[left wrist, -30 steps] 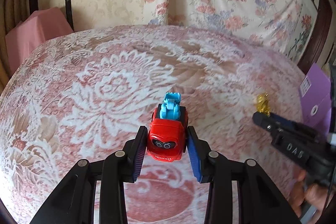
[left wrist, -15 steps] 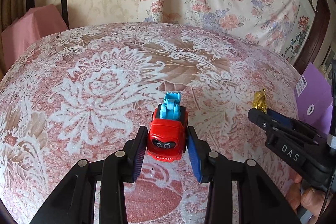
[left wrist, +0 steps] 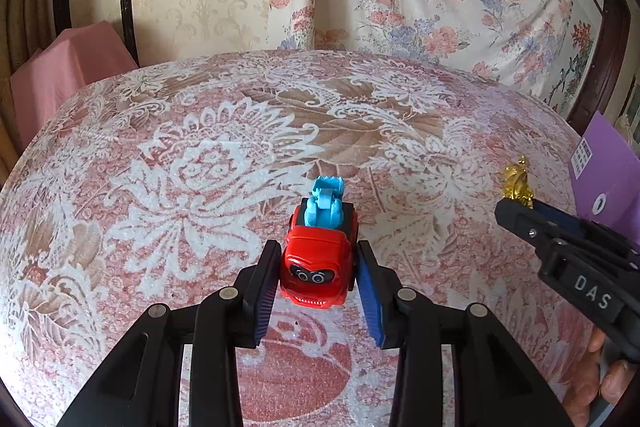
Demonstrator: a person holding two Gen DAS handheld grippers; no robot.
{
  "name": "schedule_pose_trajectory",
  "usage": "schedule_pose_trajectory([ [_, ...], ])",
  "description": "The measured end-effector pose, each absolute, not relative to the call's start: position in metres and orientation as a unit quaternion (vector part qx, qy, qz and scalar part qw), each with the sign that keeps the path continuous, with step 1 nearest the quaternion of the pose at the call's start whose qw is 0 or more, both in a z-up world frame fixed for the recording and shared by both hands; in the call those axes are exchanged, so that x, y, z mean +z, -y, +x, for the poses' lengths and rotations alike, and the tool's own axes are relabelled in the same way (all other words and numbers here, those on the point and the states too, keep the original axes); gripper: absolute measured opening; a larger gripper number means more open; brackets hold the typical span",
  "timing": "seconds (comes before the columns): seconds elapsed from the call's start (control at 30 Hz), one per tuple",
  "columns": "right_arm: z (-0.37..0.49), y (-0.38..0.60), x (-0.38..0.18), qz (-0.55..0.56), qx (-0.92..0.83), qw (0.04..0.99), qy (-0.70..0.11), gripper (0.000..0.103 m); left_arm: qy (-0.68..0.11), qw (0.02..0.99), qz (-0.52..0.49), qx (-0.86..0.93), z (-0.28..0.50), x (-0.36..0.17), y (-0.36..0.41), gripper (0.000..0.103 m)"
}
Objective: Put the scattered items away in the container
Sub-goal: 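Carry the toy truck and gold ornament over the purple box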
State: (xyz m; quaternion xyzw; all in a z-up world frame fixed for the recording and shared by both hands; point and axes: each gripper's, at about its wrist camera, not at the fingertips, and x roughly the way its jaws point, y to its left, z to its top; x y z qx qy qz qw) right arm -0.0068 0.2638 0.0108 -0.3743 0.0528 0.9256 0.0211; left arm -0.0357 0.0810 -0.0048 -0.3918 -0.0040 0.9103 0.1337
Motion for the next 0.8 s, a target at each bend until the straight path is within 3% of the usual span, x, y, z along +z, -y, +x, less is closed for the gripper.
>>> schedule_pose_trajectory([
  [0.37, 0.033, -0.303, 0.083, -0.305, 0.947, 0.050, -0.083, 0.043, -0.013, 0.197, -0.328, 0.924, -0.023, 0.064, -0.130, 0.038],
  [0.8, 0.117, -0.448, 0.124, -0.260, 0.925, 0.240, -0.138, 0.043, -0.058, 0.370, -0.255, 0.892, 0.021, 0.129, -0.285, 0.038],
])
